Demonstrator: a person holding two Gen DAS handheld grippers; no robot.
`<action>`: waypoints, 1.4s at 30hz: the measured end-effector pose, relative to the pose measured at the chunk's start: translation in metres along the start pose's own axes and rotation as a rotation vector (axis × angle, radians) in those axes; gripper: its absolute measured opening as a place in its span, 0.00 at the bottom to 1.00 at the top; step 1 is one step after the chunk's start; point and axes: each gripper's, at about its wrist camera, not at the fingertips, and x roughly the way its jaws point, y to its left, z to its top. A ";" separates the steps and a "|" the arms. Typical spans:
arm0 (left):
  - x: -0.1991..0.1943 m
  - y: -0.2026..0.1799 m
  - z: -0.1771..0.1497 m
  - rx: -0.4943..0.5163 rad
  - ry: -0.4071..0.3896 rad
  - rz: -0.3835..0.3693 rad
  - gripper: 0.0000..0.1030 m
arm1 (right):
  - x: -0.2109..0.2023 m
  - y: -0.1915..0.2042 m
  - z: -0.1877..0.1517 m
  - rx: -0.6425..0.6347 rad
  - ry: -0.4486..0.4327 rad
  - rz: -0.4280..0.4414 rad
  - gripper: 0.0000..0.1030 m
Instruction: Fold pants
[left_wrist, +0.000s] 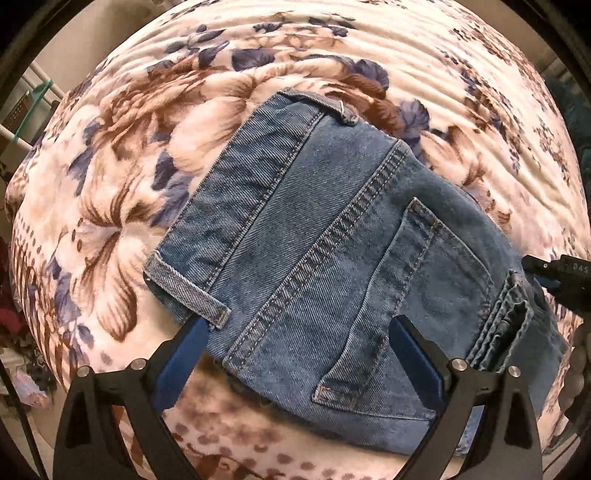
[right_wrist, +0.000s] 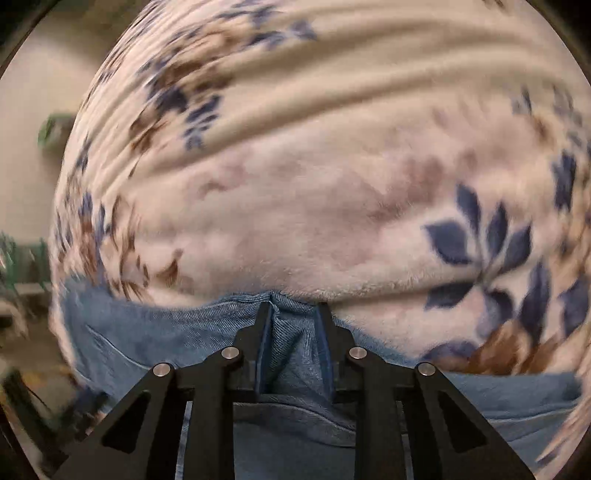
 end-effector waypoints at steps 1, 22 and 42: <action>-0.004 -0.007 -0.009 -0.010 -0.002 -0.013 0.97 | -0.003 -0.003 0.002 0.025 0.005 0.016 0.24; -0.015 0.088 -0.022 -0.577 -0.110 -0.267 0.71 | -0.024 0.013 -0.150 0.058 0.036 -0.334 0.71; -0.016 0.065 -0.024 -0.407 -0.271 -0.391 0.29 | -0.015 0.006 -0.147 0.059 0.046 -0.319 0.72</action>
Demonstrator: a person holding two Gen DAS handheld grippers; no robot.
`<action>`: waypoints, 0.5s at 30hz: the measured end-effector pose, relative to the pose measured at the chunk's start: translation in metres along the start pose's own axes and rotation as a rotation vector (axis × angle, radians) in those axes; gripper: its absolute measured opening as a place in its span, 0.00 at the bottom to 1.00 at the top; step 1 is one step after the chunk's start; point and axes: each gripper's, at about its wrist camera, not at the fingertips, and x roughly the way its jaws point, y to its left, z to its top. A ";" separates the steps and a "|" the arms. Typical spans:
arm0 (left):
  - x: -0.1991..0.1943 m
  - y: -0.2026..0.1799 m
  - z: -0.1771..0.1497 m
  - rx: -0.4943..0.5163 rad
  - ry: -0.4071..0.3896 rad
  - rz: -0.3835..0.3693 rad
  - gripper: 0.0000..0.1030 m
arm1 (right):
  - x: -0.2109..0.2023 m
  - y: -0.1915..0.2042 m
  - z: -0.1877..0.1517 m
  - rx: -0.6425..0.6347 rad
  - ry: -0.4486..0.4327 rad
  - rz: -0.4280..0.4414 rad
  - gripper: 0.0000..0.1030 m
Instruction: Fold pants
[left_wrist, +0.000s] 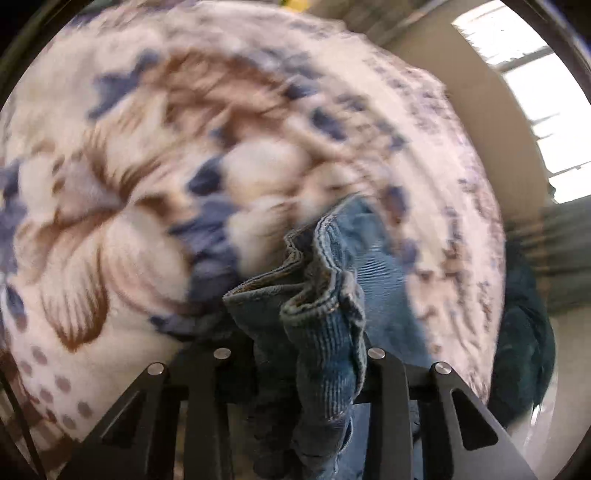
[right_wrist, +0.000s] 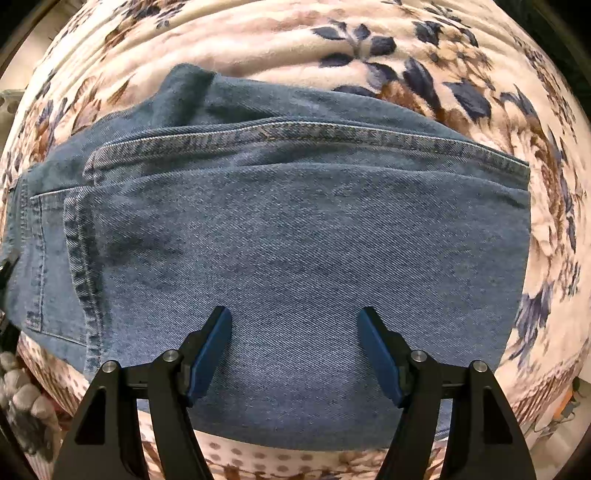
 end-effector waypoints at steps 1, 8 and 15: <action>0.003 -0.004 0.000 0.035 -0.006 0.000 0.30 | -0.001 -0.002 0.001 0.009 -0.004 0.010 0.72; 0.052 0.056 0.011 -0.238 0.064 -0.113 0.50 | 0.000 -0.018 0.000 0.031 -0.017 0.045 0.72; 0.004 -0.019 0.006 0.026 0.000 -0.135 0.27 | -0.007 -0.035 -0.012 0.060 -0.035 0.077 0.72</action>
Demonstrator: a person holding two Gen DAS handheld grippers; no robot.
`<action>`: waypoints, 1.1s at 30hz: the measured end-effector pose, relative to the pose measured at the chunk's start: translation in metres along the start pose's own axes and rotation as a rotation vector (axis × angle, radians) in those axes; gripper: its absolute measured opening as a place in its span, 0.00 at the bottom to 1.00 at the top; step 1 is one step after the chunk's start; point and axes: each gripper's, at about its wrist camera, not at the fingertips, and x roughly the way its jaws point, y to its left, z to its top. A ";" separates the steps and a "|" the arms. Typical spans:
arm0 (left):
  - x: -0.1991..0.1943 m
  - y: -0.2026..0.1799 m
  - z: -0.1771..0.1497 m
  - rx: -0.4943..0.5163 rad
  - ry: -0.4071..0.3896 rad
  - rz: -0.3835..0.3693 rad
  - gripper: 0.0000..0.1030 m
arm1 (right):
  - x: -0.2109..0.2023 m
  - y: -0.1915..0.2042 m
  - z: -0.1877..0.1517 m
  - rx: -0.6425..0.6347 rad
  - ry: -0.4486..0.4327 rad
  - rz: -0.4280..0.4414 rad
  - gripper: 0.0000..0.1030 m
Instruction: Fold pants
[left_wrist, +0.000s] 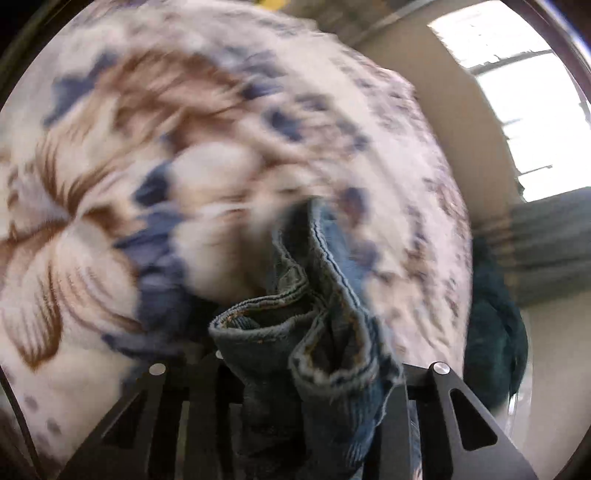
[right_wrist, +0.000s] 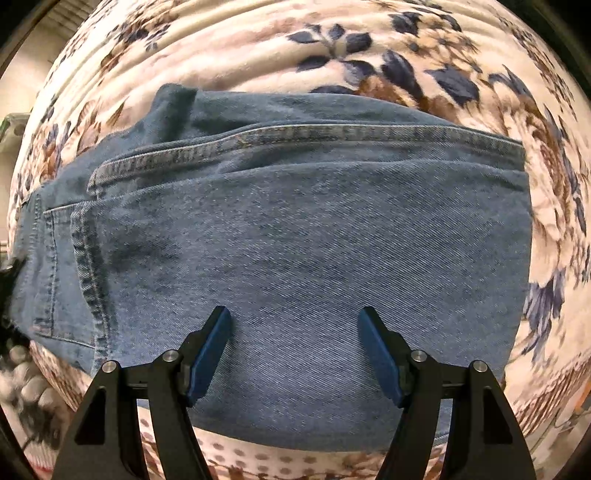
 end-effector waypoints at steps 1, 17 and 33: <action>-0.007 -0.015 -0.004 0.033 0.001 -0.015 0.27 | -0.003 -0.006 -0.003 0.018 -0.002 0.009 0.72; 0.101 -0.189 -0.193 0.676 0.413 0.041 0.30 | -0.037 -0.138 -0.035 0.242 0.002 0.027 0.72; 0.052 -0.224 -0.173 0.750 0.428 0.045 0.97 | -0.077 -0.181 -0.009 0.299 -0.079 0.257 0.81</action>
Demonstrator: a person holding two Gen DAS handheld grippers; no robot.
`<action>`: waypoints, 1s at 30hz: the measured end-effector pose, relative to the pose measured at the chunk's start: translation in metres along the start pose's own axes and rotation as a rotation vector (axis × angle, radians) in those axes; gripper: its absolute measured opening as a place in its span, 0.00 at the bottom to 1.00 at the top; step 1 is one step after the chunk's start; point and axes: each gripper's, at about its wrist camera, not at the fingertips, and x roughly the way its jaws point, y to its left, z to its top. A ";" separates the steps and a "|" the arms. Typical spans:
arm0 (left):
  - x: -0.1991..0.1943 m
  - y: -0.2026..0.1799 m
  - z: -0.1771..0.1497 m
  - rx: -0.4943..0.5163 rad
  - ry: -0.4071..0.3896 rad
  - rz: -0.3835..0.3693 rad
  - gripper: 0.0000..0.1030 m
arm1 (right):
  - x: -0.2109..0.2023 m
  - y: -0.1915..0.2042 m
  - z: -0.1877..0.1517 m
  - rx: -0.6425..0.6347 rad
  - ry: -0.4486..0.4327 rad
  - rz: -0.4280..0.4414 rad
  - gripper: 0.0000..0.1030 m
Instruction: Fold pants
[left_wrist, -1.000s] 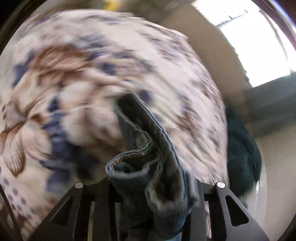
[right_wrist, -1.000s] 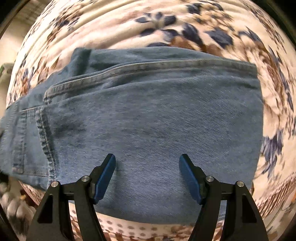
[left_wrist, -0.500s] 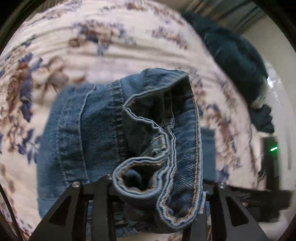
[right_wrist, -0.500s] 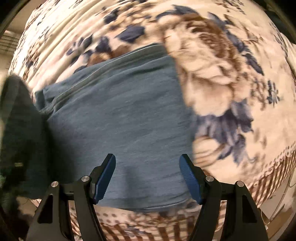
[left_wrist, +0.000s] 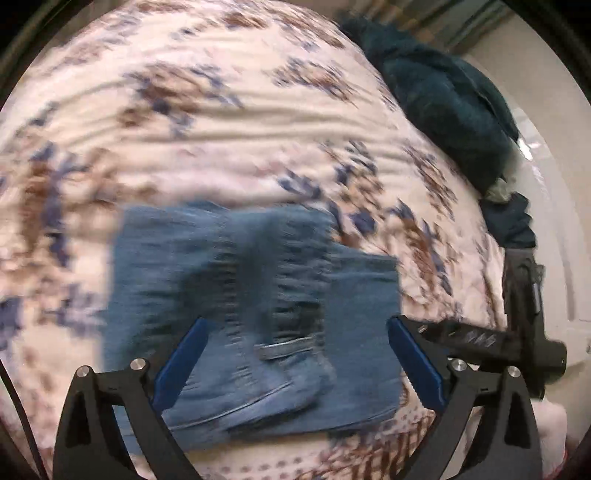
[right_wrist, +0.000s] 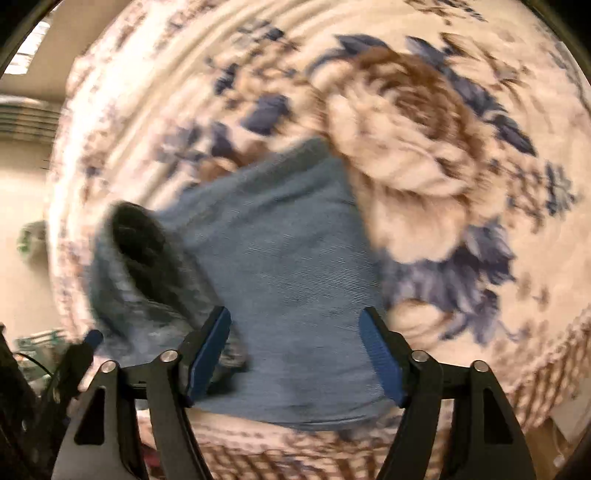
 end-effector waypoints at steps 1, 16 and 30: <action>-0.007 0.007 0.001 -0.014 -0.016 0.029 0.97 | -0.003 0.005 0.003 -0.014 -0.001 0.059 0.83; 0.020 0.162 0.009 -0.205 0.057 0.412 0.97 | 0.102 0.115 0.019 -0.378 0.215 0.431 0.88; 0.023 0.139 0.006 -0.142 0.158 0.415 0.97 | 0.049 0.105 -0.011 -0.318 -0.027 0.238 0.19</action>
